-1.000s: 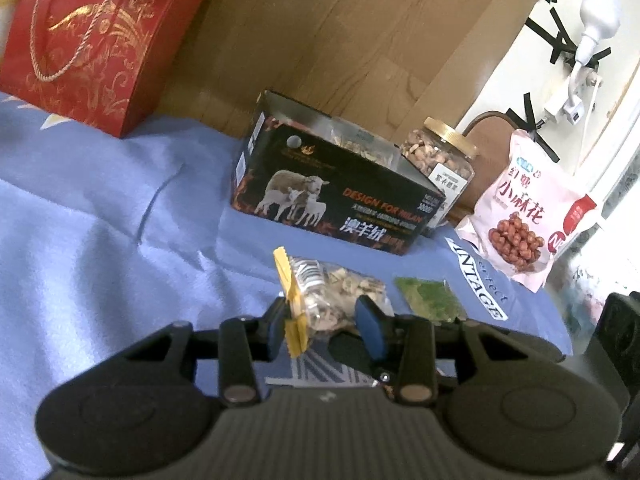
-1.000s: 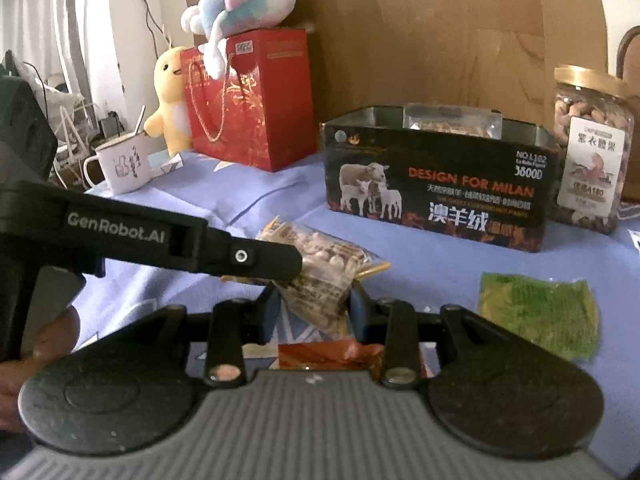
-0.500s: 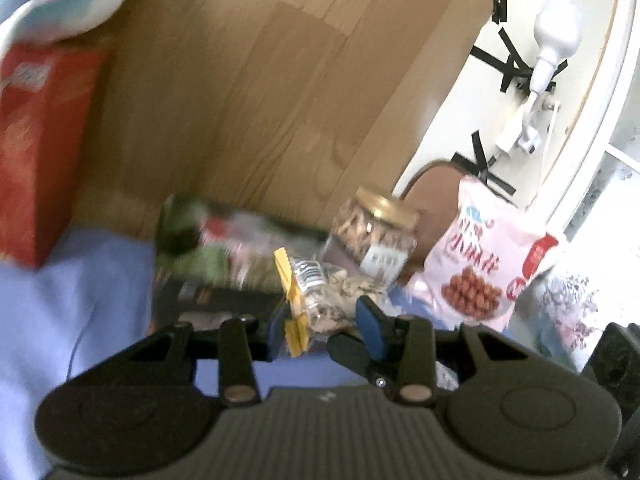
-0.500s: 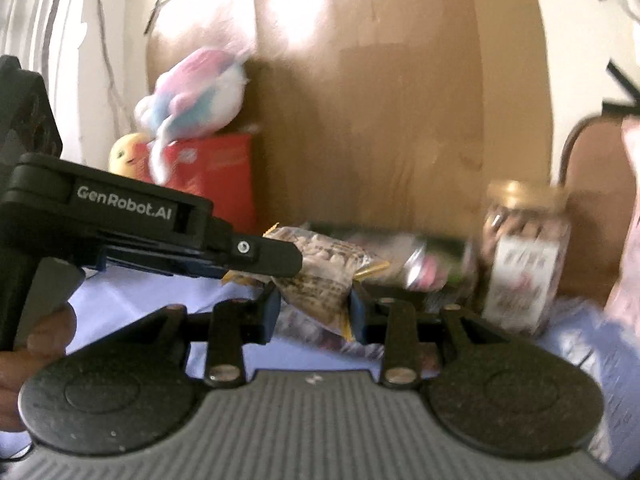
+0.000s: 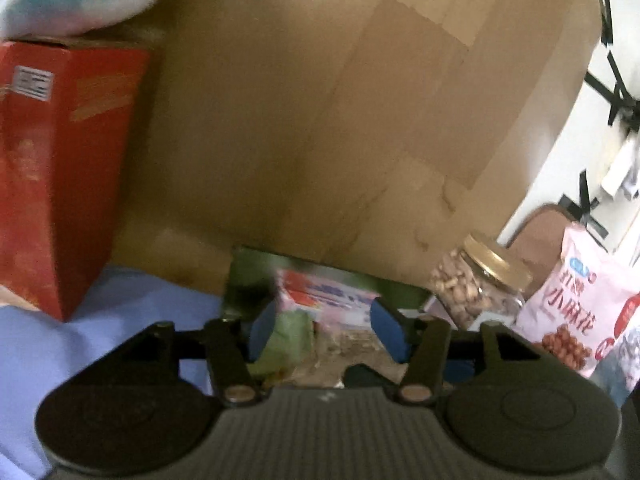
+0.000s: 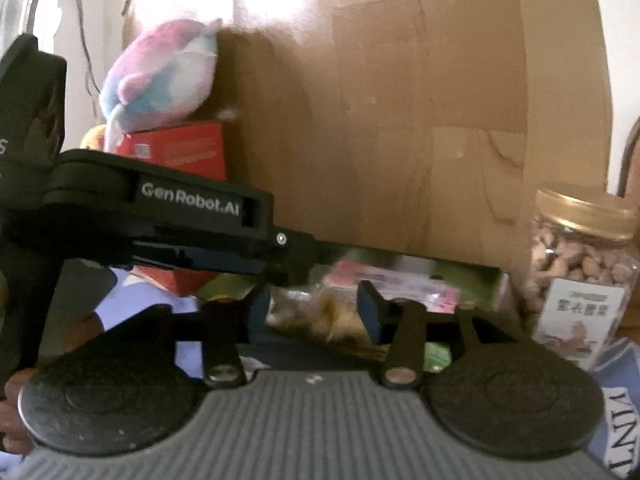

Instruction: Organize snacks

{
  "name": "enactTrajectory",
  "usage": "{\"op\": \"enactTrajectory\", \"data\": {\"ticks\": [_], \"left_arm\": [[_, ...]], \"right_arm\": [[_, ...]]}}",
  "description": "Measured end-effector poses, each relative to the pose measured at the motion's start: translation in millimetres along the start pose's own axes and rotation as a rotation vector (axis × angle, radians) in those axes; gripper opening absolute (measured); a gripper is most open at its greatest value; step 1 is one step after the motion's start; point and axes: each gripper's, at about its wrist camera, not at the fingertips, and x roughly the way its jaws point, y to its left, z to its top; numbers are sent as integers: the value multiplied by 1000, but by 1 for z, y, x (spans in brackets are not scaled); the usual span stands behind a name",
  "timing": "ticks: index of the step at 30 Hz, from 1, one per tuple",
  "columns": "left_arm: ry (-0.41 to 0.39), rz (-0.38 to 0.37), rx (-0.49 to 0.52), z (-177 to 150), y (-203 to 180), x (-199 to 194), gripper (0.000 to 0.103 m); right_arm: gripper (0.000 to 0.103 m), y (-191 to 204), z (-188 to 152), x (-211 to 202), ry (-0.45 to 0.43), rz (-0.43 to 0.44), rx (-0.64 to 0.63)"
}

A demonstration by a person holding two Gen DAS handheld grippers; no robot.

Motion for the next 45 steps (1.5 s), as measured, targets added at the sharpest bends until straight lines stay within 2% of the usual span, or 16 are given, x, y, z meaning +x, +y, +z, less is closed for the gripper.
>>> {"op": "enactTrajectory", "data": {"ticks": [4, 8, 10, 13, 17, 21, 23, 27, 31, 32, 34, 35, 41, 45], "left_arm": [[-25, -4, -18, -3, 2, -16, 55], [-24, -65, -37, -17, -2, -39, 55], [-6, -100, -31, -28, -6, -49, 55], [58, -152, -31, -53, -10, -55, 55], [200, -236, -91, -87, -11, -46, 55], [276, -275, -129, -107, -10, -35, 55], [286, -285, -118, -113, -11, -31, 55], [296, -296, -114, -121, -5, -25, 54], [290, -314, -107, -121, -2, -23, 54], [288, -315, -100, -122, -2, -24, 54], [284, -314, -85, -122, -4, -24, 54], [283, -314, -81, -122, -5, -23, 54], [286, -331, -111, -121, 0, -23, 54], [279, -331, -151, -118, 7, -25, 58]], "right_arm": [[54, -6, 0, -20, -25, 7, 22], [54, -34, 2, -59, -64, -16, 156], [54, -54, -5, -81, -63, -58, 225], [56, -81, -24, -106, 4, -132, 319], [56, -107, -60, -128, 118, -146, 470], [56, -119, -89, -137, 163, -125, 622], [56, -119, -93, -137, 151, -120, 654], [57, -103, -89, -125, 163, -115, 587], [56, -63, -85, -109, 199, -113, 362], [49, -53, -85, -106, 209, -123, 295], [44, -36, -85, -103, 222, -123, 206], [39, -33, -85, -102, 222, -106, 200], [35, -31, -87, -110, 194, -62, 219], [34, -34, -85, -110, 173, -59, 270]]}}
